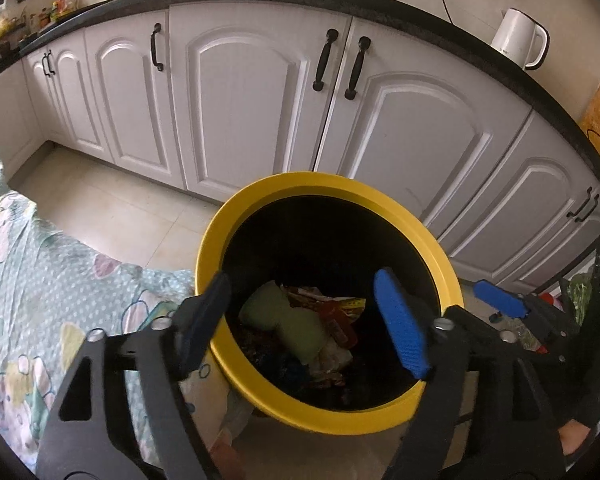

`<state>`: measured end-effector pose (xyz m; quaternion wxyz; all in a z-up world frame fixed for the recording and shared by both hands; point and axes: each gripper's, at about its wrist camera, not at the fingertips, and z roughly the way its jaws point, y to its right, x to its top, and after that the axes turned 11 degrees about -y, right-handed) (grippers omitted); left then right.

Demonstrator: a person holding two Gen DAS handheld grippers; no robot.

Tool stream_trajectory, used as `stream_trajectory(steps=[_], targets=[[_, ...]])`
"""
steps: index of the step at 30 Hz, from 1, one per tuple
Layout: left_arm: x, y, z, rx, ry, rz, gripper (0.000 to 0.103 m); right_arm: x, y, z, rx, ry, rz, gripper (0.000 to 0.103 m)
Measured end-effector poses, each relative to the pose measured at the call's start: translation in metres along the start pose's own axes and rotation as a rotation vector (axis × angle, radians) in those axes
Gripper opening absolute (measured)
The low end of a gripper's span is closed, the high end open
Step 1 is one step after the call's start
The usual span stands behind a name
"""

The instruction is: Collect trash

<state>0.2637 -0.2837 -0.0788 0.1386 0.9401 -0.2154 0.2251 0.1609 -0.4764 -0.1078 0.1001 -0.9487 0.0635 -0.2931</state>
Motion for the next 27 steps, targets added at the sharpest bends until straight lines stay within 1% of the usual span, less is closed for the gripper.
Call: stream_trajectory(steps=[1, 2, 3, 4, 6, 11, 16, 18, 27], targets=[[-0.001, -0.001, -0.001, 0.003, 0.001, -0.001, 0.078, -0.001, 0.0, -0.002, -0.001, 0.003, 0.003, 0.063], [-0.001, -0.002, -0.004, 0.007, 0.006, -0.002, 0.08, -0.001, 0.0, -0.005, -0.005, 0.01, 0.004, 0.066], [-0.001, -0.002, -0.006, 0.011, 0.01, -0.003, 0.086, -0.002, 0.0, -0.008, -0.008, 0.017, 0.005, 0.068], [-0.002, -0.003, -0.009, 0.018, 0.016, -0.004, 0.09, -0.002, 0.0, -0.01, -0.01, 0.022, 0.005, 0.07], [-0.003, -0.005, -0.015, 0.027, 0.028, -0.008, 0.092, -0.003, 0.001, -0.015, -0.011, 0.031, 0.007, 0.077], [-0.009, -0.011, -0.03, 0.04, 0.055, -0.021, 0.092, -0.002, -0.002, -0.026, -0.006, 0.056, 0.017, 0.088], [-0.014, -0.019, -0.045, 0.05, 0.078, -0.038, 0.092, -0.001, -0.011, -0.035, -0.005, 0.075, -0.002, 0.091], [-0.018, -0.023, -0.052, 0.052, 0.085, -0.044, 0.092, 0.0, -0.016, -0.039, -0.005, 0.083, -0.013, 0.096], [-0.036, -0.037, -0.078, 0.074, 0.117, -0.066, 0.092, -0.001, -0.039, -0.056, -0.004, 0.114, -0.041, 0.096]])
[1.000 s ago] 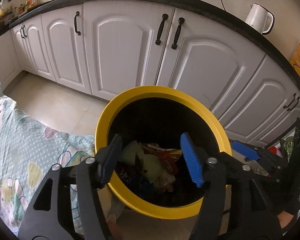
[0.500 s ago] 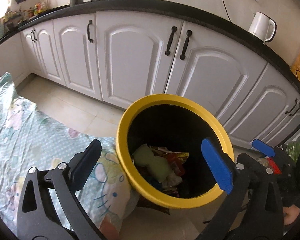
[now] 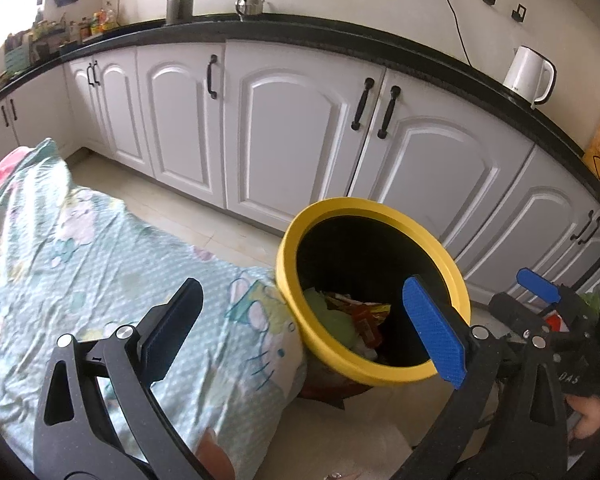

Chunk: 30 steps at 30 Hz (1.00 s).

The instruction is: Collect trash

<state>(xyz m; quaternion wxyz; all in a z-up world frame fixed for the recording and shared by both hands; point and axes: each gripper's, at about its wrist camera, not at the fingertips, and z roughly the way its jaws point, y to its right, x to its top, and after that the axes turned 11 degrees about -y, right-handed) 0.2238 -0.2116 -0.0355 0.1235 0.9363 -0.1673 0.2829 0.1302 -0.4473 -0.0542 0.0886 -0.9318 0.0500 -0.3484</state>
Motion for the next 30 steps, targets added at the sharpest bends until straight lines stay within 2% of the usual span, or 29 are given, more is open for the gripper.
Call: stream_trajectory(steps=[19, 30], targets=[[-0.065, -0.031, -0.071, 0.07, 0.094, -0.063, 0.092, -0.022, -0.066, -0.04, 0.015, 0.046, -0.132, 0.097], [-0.1, -0.042, -0.103, 0.154, 0.182, -0.079, 0.092, -0.052, -0.102, -0.064, 0.015, 0.134, -0.212, 0.097]])
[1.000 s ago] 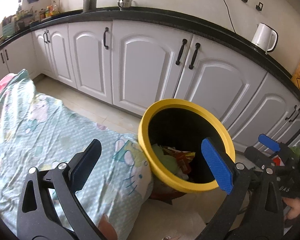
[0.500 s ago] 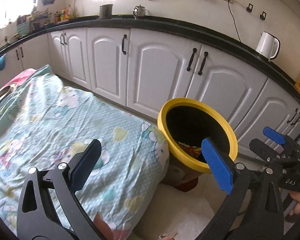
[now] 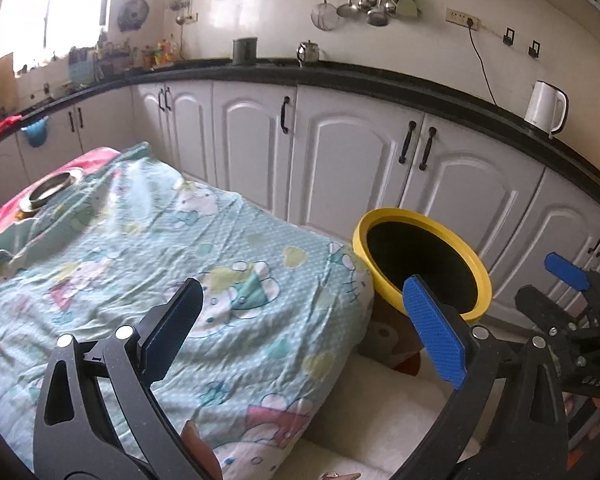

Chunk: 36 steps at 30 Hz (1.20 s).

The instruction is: Collect trash

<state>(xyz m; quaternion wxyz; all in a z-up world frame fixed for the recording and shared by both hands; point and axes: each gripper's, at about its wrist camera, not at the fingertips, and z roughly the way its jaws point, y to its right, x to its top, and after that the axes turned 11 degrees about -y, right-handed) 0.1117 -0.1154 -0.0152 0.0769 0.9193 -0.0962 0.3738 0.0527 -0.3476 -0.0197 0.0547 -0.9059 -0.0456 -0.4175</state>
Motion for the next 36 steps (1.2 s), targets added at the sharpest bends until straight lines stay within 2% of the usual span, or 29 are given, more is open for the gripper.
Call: stream_trajectory(steps=[10, 15, 20, 24, 27, 29, 36], targets=[[-0.024, 0.001, -0.029, 0.032, 0.115, 0.026, 0.092, -0.006, -0.018, -0.022, 0.012, 0.077, -0.018, 0.097], [-0.038, 0.001, -0.037, 0.047, 0.161, 0.02, 0.092, -0.012, -0.02, -0.038, -0.008, 0.183, 0.03, 0.097], [-0.053, -0.003, -0.041, 0.06, 0.189, -0.001, 0.092, -0.021, -0.032, -0.043, -0.036, 0.27, -0.001, 0.097], [-0.056, -0.004, -0.043, 0.063, 0.206, -0.006, 0.092, -0.028, -0.041, -0.034, -0.036, 0.267, -0.034, 0.097], [-0.058, -0.005, -0.043, 0.056, 0.21, -0.01, 0.092, -0.03, -0.046, -0.022, -0.033, 0.218, -0.046, 0.097], [-0.058, -0.006, -0.042, 0.052, 0.209, -0.014, 0.092, -0.031, -0.049, -0.019, -0.063, 0.221, -0.065, 0.097], [-0.057, -0.009, -0.042, 0.046, 0.199, -0.021, 0.092, -0.032, -0.047, -0.021, -0.074, 0.241, -0.047, 0.097]])
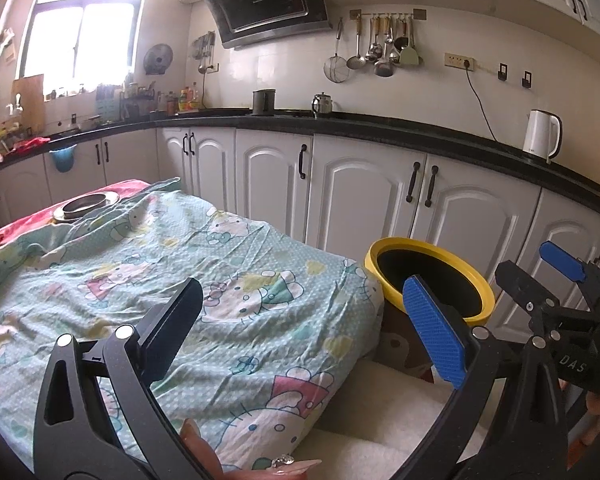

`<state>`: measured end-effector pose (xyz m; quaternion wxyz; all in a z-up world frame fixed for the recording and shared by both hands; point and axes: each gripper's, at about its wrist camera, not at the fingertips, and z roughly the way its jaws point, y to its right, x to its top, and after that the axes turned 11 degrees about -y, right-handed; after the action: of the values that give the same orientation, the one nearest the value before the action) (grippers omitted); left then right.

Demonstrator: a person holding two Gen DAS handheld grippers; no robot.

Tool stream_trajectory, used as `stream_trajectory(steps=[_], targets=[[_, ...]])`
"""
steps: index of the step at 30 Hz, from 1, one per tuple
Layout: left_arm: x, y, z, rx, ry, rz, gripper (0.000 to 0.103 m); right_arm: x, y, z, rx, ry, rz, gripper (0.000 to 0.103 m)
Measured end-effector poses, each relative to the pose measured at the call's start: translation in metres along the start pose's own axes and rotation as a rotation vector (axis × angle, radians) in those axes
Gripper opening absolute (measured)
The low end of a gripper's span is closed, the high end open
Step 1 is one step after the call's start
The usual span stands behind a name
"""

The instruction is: Collect trash

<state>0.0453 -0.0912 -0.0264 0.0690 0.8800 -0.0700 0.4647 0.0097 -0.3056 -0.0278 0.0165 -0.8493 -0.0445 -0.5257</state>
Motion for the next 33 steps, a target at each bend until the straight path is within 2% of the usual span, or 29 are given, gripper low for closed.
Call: stream_trajectory(steps=[33], targets=[[0.0002, -0.0009, -0.0001, -0.004, -0.003, -0.002, 0.092, -0.0001, -0.0012, -0.0006, 0.009, -0.002, 0.001, 0.097]])
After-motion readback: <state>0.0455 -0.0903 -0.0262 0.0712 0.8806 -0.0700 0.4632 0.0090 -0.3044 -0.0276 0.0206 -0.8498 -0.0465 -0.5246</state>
